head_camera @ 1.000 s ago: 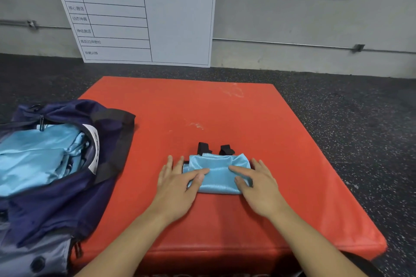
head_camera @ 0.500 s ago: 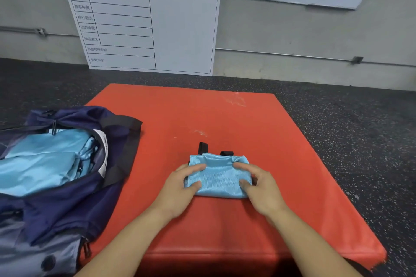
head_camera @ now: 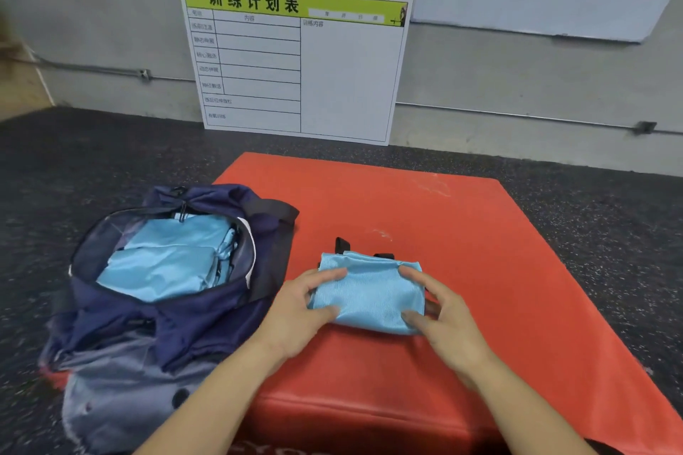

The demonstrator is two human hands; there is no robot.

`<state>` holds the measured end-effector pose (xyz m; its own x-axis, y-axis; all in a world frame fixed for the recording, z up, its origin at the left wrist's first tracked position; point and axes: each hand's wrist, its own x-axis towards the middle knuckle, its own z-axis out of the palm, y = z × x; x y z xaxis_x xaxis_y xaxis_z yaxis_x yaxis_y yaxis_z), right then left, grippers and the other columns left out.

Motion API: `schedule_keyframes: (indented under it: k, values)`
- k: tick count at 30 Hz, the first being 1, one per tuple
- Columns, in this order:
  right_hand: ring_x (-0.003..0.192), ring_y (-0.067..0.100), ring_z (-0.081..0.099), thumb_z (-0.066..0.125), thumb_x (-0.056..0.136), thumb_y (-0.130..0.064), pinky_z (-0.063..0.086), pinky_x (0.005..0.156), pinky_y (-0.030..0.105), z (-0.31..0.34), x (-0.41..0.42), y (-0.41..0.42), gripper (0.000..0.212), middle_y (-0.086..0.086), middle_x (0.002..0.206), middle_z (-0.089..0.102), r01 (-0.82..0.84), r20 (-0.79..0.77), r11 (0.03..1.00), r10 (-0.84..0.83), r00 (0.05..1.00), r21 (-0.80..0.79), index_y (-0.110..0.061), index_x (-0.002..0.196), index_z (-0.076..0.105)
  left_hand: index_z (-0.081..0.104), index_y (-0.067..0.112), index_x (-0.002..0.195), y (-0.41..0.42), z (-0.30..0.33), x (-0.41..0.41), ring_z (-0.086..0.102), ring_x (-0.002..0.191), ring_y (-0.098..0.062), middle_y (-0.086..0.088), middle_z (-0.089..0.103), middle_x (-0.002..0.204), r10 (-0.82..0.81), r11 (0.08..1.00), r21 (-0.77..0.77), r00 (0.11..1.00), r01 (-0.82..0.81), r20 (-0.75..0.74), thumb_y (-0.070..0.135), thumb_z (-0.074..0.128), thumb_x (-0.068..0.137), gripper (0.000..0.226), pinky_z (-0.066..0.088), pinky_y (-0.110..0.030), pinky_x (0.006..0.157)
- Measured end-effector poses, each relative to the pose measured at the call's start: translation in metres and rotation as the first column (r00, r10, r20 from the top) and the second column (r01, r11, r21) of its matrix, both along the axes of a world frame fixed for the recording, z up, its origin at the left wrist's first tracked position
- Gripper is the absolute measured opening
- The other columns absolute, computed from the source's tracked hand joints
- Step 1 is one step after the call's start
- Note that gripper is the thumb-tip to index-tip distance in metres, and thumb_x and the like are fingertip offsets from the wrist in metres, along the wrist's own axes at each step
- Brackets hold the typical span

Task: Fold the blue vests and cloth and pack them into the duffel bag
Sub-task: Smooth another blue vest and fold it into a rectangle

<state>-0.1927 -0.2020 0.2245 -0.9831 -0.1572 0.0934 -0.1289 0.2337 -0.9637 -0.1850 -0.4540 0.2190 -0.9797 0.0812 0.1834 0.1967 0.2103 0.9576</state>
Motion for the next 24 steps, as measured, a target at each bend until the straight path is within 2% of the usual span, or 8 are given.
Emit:
schedule_keyframes:
  k: [5, 10, 13, 15, 18, 21, 22, 24]
  values:
    - [0.110, 0.010, 0.067, 0.064, 0.085, 0.016, 0.056, 0.094, 0.030, 0.007, 0.018, -0.034, 0.071, -0.024, 0.134, 0.063, -0.009, -0.083, 1.000, 0.010, 0.996, 0.016, -0.037, 0.132, 0.063, 0.069, 0.035, 0.125, -0.036, 0.008, 0.023, 0.058, 0.123, -0.006, 0.008, 0.064, 0.126, 0.016, 0.998, -0.052, 0.998, -0.019, -0.066, -0.005, 0.070, 0.081, 0.059, 0.041, -0.019, 0.106]
    - [0.117, 0.011, 0.064, 0.065, 0.084, 0.016, 0.053, 0.096, 0.027, 0.046, 0.001, -0.107, 0.072, -0.012, 0.131, 0.064, -0.094, -0.273, 0.995, 0.100, 0.957, 0.035, -0.034, 0.135, 0.062, 0.069, 0.042, 0.123, -0.102, 0.043, 0.030, 0.059, 0.122, -0.011, 0.007, 0.064, 0.128, 0.148, 0.987, -0.028, 0.972, -0.155, -0.185, -0.004, 0.071, 0.082, 0.062, 0.043, -0.024, 0.105]
    - [0.126, 0.009, 0.056, 0.067, 0.085, 0.008, 0.046, 0.102, 0.022, 0.070, -0.020, -0.168, 0.071, -0.013, 0.137, 0.057, -0.100, -0.441, 0.981, 0.165, 0.882, 0.167, -0.036, 0.140, 0.058, 0.070, 0.041, 0.122, -0.160, 0.062, 0.017, 0.061, 0.122, -0.010, 0.010, 0.066, 0.128, 0.257, 0.963, -0.021, 0.942, -0.268, -0.217, -0.010, 0.070, 0.083, 0.063, 0.047, -0.032, 0.103]
    - [0.132, 0.007, 0.050, 0.064, 0.089, 0.001, 0.041, 0.110, 0.025, 0.080, -0.038, -0.210, 0.070, -0.010, 0.146, 0.051, -0.055, -0.501, 0.953, 0.205, 0.841, 0.298, -0.038, 0.146, 0.052, 0.071, 0.035, 0.122, -0.198, 0.069, 0.003, 0.063, 0.119, -0.012, 0.012, 0.067, 0.128, 0.321, 0.941, -0.039, 0.922, -0.337, -0.218, -0.012, 0.070, 0.084, 0.060, 0.051, -0.038, 0.100]
    - [0.134, 0.018, 0.050, 0.056, 0.094, -0.004, 0.039, 0.114, 0.033, 0.080, -0.062, -0.266, 0.068, -0.006, 0.158, 0.041, -0.012, -0.469, 0.891, 0.251, 0.847, 0.455, -0.038, 0.152, 0.044, 0.072, 0.033, 0.118, -0.246, 0.072, -0.020, 0.071, 0.100, -0.017, 0.006, 0.072, 0.118, 0.411, 0.902, -0.081, 0.900, -0.425, -0.144, -0.013, 0.069, 0.084, 0.057, 0.058, -0.036, 0.089]
    - [0.133, 0.024, 0.052, 0.053, 0.096, -0.005, 0.039, 0.113, 0.035, 0.065, -0.083, -0.310, 0.063, -0.002, 0.158, 0.042, -0.085, -0.358, 0.873, 0.284, 0.890, 0.481, -0.032, 0.153, 0.044, 0.074, 0.035, 0.111, -0.279, 0.059, -0.043, 0.064, 0.075, -0.020, -0.003, 0.075, 0.094, 0.487, 0.852, -0.185, 0.871, -0.490, -0.065, -0.002, 0.067, 0.087, 0.045, 0.053, -0.031, 0.073]
    - [0.136, 0.022, 0.049, 0.054, 0.097, -0.007, 0.036, 0.114, 0.031, 0.059, -0.088, -0.319, 0.059, -0.001, 0.156, 0.045, -0.127, -0.304, 0.882, 0.287, 0.908, 0.453, -0.028, 0.152, 0.047, 0.075, 0.034, 0.108, -0.285, 0.054, -0.049, 0.061, 0.072, -0.017, 0.001, 0.073, 0.090, 0.508, 0.833, -0.236, 0.861, -0.501, -0.032, 0.005, 0.067, 0.090, 0.034, 0.050, -0.028, 0.071]
    - [0.138, 0.018, 0.047, 0.057, 0.100, -0.016, 0.032, 0.114, 0.026, 0.046, -0.095, -0.331, 0.048, -0.001, 0.150, 0.053, -0.190, -0.184, 0.892, 0.285, 0.941, 0.410, -0.025, 0.147, 0.052, 0.075, 0.030, 0.097, -0.289, 0.042, -0.060, 0.064, 0.082, -0.013, 0.007, 0.073, 0.093, 0.542, 0.798, -0.324, 0.840, -0.508, 0.017, 0.023, 0.066, 0.096, 0.012, 0.052, -0.028, 0.079]
